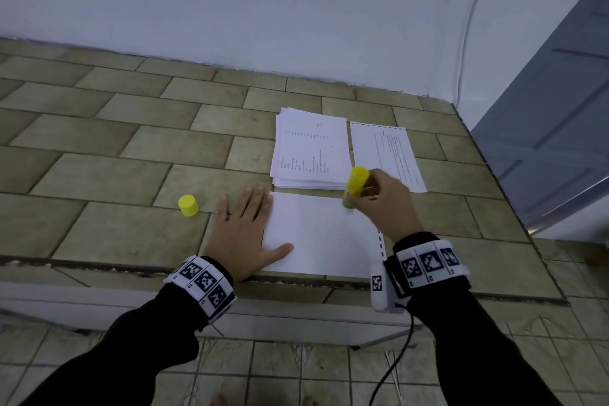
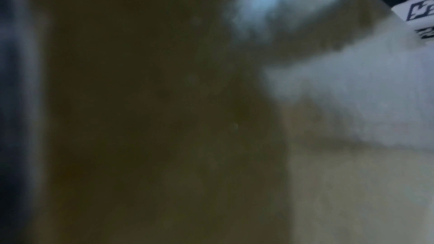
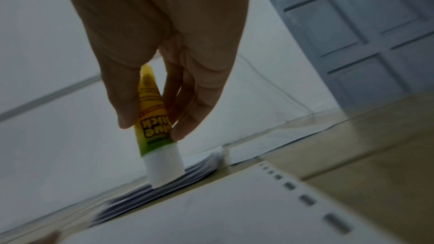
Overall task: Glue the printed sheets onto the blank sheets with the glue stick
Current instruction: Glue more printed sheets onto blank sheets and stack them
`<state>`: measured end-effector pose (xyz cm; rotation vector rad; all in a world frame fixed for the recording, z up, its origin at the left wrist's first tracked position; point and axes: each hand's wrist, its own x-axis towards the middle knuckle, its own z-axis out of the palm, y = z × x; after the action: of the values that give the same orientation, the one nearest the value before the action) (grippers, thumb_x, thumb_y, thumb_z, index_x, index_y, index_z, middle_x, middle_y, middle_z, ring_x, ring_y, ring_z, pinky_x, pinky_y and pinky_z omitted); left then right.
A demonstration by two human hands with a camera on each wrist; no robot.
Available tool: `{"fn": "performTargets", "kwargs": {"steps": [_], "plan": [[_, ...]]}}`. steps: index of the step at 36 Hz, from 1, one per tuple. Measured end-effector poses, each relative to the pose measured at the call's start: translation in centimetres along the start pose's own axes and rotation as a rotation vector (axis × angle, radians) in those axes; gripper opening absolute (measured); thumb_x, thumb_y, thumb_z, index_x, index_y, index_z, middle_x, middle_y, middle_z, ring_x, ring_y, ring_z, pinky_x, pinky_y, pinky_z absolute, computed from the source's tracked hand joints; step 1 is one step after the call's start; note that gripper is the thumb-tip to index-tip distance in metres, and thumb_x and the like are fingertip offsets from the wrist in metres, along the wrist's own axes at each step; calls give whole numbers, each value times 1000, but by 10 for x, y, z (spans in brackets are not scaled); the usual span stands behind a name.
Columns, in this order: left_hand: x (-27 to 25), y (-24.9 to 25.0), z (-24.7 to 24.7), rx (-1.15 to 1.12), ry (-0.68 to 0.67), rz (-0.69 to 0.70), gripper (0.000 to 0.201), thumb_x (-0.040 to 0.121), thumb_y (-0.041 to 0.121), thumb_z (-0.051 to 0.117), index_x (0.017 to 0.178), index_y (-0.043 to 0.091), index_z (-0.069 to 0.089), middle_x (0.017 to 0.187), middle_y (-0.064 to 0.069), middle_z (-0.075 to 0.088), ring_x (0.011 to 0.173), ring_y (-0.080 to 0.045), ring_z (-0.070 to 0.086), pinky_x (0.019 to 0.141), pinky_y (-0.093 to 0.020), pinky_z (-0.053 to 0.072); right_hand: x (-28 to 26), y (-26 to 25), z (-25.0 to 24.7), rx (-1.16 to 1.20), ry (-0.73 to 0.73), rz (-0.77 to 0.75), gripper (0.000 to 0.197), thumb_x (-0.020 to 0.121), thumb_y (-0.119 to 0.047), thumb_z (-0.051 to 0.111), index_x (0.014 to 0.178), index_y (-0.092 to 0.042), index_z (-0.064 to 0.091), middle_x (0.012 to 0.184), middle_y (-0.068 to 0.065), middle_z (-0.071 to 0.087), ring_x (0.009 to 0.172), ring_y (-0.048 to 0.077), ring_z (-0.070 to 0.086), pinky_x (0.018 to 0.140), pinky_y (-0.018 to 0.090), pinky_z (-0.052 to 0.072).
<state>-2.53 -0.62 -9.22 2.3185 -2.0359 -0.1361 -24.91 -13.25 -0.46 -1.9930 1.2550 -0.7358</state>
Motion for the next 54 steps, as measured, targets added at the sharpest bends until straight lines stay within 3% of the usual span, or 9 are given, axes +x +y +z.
{"fn": "performTargets", "kwargs": {"steps": [3, 7, 15, 19, 31, 35, 41, 46, 54], "plan": [[1, 1, 0, -9, 10, 6, 112, 72, 86, 5, 157, 13, 6, 164, -6, 1, 151, -23, 0, 119, -58, 3, -8, -15, 22, 61, -108, -110, 16, 80, -11, 76, 83, -14, 60, 86, 1, 68, 79, 10, 65, 70, 9, 49], [0, 1, 0, -32, 16, 9, 114, 70, 89, 1, 157, 14, 5, 164, -6, 3, 151, -23, 1, 119, -59, 4, -14, -30, 51, 97, -228, -179, 15, 81, -11, 71, 85, -8, 57, 86, 7, 67, 85, 18, 66, 76, 37, 57], [0, -1, 0, -25, 13, 10, 115, 69, 91, -8, 157, 18, 0, 164, -4, -1, 151, -22, -3, 119, -58, 1, -13, -46, 83, 11, -296, -268, 12, 85, -14, 65, 86, -9, 54, 86, 7, 59, 82, 20, 59, 75, 43, 54], [1, -3, 1, -33, 19, 23, 118, 69, 91, -11, 157, 17, 10, 165, -5, 5, 151, -23, -1, 118, -58, 2, -11, -47, 88, -75, -329, -289, 15, 85, -14, 65, 86, -11, 51, 91, 9, 56, 83, 24, 57, 76, 46, 53], [-1, 0, 0, -41, 27, 5, 115, 72, 90, -8, 156, 15, 17, 164, -7, 9, 151, -23, 6, 119, -58, 5, -17, -19, 51, -30, -252, -199, 13, 86, -16, 64, 85, -10, 53, 87, 9, 61, 82, 22, 62, 74, 43, 56], [-1, 1, -3, -23, 3, -6, 115, 68, 91, -8, 157, 20, 10, 165, -4, 0, 151, -21, -3, 119, -55, -2, -24, 4, 27, -40, -162, -153, 13, 86, -15, 65, 82, -5, 57, 82, 10, 65, 79, 23, 65, 74, 44, 57], [-2, 1, -1, -29, 37, -6, 103, 74, 85, 5, 157, 23, 8, 164, -6, 5, 151, -24, 3, 119, -57, 2, -32, 32, -5, -89, -44, -86, 12, 81, -12, 70, 77, -14, 58, 82, 2, 66, 79, 15, 65, 76, 35, 57], [-1, 1, -2, -20, 17, 20, 95, 76, 86, 2, 155, 35, 14, 164, -6, 7, 151, -28, 3, 118, -59, 4, -37, 43, -21, -108, -7, -82, 15, 81, -10, 70, 76, -16, 57, 82, 1, 67, 77, 13, 64, 68, 12, 48], [-2, 1, 1, -87, 36, -15, 97, 79, 83, 7, 155, 24, 21, 164, -1, 7, 151, -20, 0, 120, -54, -3, -31, 42, -20, -149, 11, -89, 10, 84, -14, 67, 81, -14, 58, 82, 1, 65, 77, 11, 63, 65, 9, 46]]}}
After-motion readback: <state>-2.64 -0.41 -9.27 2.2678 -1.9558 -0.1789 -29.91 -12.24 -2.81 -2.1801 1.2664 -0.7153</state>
